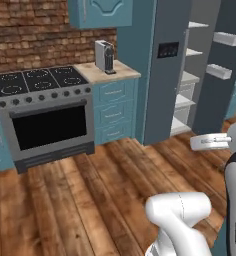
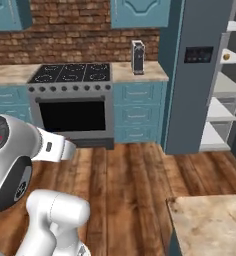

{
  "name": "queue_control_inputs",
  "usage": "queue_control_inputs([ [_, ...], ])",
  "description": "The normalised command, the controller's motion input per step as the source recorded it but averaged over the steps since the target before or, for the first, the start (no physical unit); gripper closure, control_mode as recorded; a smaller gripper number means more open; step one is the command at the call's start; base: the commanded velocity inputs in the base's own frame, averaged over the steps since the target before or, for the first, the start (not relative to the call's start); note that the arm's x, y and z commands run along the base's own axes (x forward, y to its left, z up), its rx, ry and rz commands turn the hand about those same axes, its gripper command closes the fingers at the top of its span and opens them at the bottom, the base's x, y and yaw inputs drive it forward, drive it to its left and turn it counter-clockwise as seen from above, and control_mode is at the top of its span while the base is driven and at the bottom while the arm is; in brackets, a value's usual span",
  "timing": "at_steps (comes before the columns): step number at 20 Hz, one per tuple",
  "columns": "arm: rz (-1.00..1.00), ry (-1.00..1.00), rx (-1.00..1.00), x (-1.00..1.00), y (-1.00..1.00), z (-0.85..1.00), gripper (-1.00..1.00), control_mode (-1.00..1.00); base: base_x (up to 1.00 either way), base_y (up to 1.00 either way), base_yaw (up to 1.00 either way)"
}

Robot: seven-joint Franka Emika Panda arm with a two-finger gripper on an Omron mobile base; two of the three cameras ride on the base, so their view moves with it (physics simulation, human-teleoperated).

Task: Retrieve the peach and apple from the fridge and place them into the bowl on the dining table.

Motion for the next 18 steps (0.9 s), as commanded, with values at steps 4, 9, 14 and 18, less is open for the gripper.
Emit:
queue_control_inputs([
  [4, 0.00, 0.00, 0.00, 0.00, 0.00, 0.00, -1.00, 1.00, 1.00, -0.18, -0.25],
  [9, 0.00, 0.00, 0.00, 0.00, 0.00, 0.00, -1.00, 1.00, 1.00, -0.40, -0.23],
  [14, 0.00, 0.00, 0.00, 0.00, 0.00, 0.00, -1.00, 1.00, 1.00, -0.60, -0.19],
  [18, 0.00, 0.00, 0.00, 0.00, 0.00, 0.00, -1.00, 1.00, 1.00, -0.68, -0.18],
])
